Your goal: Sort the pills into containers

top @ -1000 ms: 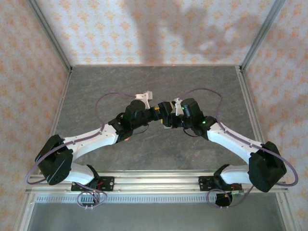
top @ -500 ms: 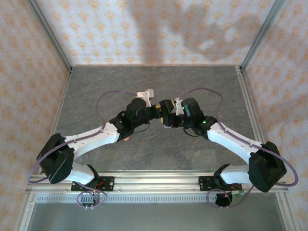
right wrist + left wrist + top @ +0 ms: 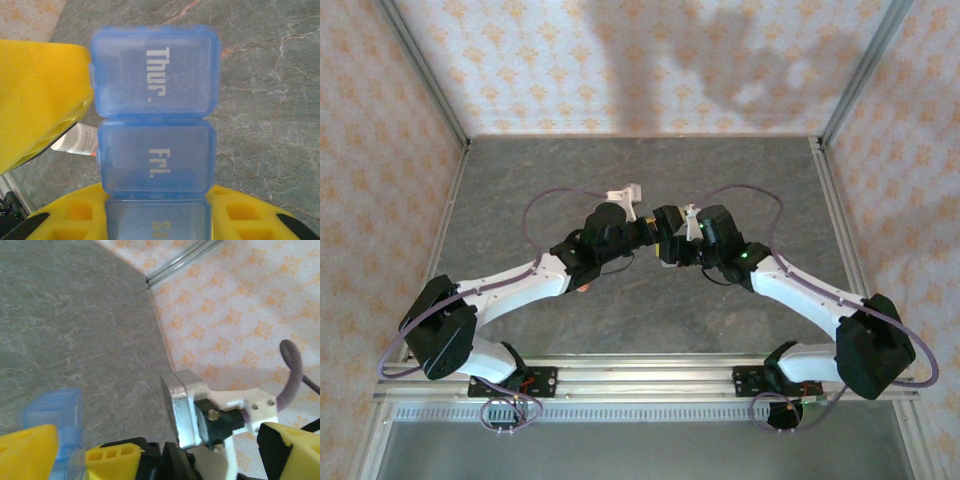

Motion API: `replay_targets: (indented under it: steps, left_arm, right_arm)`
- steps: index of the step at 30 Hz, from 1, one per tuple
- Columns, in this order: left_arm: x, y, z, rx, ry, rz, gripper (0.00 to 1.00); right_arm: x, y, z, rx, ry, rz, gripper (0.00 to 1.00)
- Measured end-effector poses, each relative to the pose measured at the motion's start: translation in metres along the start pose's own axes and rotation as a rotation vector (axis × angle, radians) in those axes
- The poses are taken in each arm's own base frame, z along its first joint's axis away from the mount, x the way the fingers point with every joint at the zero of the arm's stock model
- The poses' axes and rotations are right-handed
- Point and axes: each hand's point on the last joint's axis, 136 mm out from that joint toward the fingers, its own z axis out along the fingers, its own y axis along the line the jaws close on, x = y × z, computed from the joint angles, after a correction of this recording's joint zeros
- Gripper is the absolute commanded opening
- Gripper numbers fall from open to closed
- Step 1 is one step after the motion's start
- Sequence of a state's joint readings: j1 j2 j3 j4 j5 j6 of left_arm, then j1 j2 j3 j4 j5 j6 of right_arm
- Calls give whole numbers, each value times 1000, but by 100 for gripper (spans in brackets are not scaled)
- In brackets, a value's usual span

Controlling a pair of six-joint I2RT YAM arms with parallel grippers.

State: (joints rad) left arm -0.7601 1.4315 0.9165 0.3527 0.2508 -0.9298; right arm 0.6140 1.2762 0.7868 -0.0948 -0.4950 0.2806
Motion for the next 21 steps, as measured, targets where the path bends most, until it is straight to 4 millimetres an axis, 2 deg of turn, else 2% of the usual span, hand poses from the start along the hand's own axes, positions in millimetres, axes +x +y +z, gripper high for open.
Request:
replay_targets:
  steps: [6, 10, 13, 16, 21]
  left_arm:
    - [-3, -26, -3, 82, -18, -20, 100]
    - [-12, -33, -11, 94, -56, -19, 100]
    - [-25, -34, -25, 74, -112, -6, 100]
    - [-41, -26, -43, 32, -171, 6, 100]
    - [-76, 23, -74, -120, -286, 23, 100]
  right_arm:
    - [0, 1, 2, -5, 0, -1, 18]
    - [0, 1, 2, -5, 0, -2, 18]
    - [0, 0, 2, -4, 0, -2, 18]
    - [4, -3, 4, 4, 12, -1, 18]
    - [22, -20, 18, 60, 90, -5, 21]
